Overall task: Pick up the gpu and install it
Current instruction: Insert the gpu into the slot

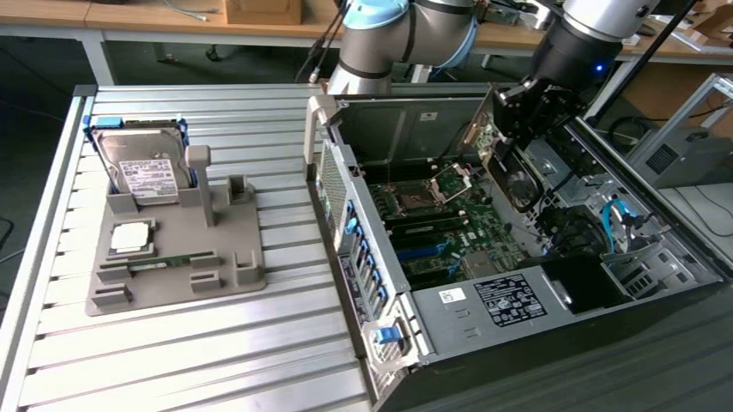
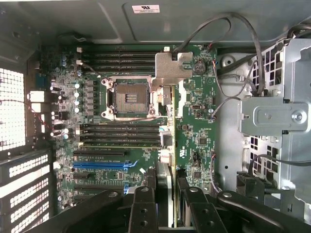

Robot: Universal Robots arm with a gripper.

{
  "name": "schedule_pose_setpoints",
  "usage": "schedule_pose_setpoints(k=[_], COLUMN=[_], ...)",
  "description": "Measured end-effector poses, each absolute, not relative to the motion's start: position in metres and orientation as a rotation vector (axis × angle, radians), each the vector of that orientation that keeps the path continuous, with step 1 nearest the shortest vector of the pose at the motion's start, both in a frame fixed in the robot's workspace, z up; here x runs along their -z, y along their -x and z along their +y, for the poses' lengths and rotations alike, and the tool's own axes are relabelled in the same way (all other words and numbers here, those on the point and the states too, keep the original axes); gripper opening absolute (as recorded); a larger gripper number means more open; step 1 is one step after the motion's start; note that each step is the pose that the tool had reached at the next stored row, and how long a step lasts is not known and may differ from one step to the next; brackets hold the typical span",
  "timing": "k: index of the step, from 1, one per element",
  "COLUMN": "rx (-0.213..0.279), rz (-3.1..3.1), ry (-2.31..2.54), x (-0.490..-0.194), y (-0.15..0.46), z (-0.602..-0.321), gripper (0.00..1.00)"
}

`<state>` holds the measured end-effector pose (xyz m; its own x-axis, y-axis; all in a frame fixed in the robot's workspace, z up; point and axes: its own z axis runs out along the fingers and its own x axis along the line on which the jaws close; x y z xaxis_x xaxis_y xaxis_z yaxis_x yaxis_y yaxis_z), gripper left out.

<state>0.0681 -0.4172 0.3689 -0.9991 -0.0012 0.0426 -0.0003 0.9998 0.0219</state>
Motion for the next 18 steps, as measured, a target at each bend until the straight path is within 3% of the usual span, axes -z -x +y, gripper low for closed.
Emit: schedule_pose_setpoints(k=[18], rx=[0.028], rz=[-3.084], ry=[-0.285], x=[-0.3689], y=[-0.0681], z=[-0.4173], gripper=[0.27])
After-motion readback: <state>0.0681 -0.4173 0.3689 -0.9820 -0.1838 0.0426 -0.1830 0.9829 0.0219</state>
